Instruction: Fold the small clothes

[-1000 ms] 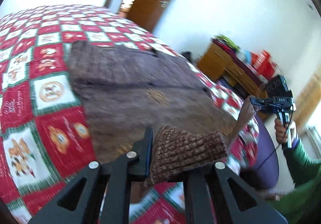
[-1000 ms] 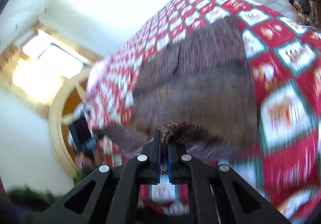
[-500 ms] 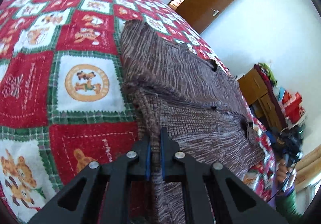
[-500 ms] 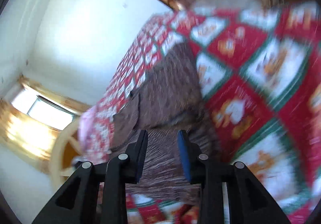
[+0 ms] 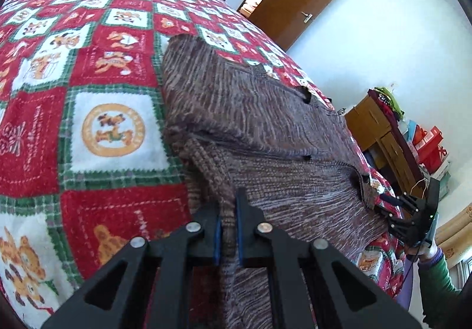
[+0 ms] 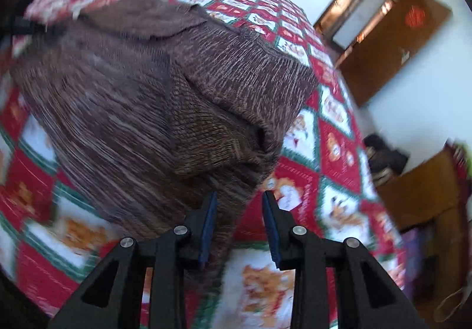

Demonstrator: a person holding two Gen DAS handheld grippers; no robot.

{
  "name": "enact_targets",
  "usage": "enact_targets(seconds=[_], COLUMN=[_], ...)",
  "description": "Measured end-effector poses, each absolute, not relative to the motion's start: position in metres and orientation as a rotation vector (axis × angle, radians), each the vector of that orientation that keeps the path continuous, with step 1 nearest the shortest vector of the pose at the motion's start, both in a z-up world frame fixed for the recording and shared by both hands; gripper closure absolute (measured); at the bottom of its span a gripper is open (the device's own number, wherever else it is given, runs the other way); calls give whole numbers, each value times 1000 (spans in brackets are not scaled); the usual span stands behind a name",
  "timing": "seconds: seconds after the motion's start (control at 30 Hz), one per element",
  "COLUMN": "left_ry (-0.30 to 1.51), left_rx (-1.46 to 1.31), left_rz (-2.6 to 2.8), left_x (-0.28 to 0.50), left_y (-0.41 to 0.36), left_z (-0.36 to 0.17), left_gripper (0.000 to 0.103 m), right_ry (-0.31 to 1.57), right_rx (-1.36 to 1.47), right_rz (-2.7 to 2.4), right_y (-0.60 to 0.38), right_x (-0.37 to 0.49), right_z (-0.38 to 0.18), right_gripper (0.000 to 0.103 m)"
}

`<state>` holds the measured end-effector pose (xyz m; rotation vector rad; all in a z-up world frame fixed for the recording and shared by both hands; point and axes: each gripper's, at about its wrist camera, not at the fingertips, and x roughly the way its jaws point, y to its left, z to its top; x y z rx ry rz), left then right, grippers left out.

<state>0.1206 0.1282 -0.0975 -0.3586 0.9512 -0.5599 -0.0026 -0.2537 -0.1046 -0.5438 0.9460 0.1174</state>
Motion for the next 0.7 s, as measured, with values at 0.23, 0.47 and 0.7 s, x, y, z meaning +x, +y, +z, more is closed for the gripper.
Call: enact_targets(seconds=[0.23,0.47,0.7], left_ry=[966,940,889], left_rx=[-375,-325,-338], left_rz=[-550,-527,-493], left_x=[127,128,122], left_y=[124,121,121], left_z=[-99,-95,-94], left_gripper=[84,84,97], right_ry=[911,968,893], right_rx=[-609,-319,165], right_rz=[210,323,329], right_y=[-237,-253,-298], right_x=[27,32,10], right_z=[-107,-99,-72], right_gripper=[67,96,97])
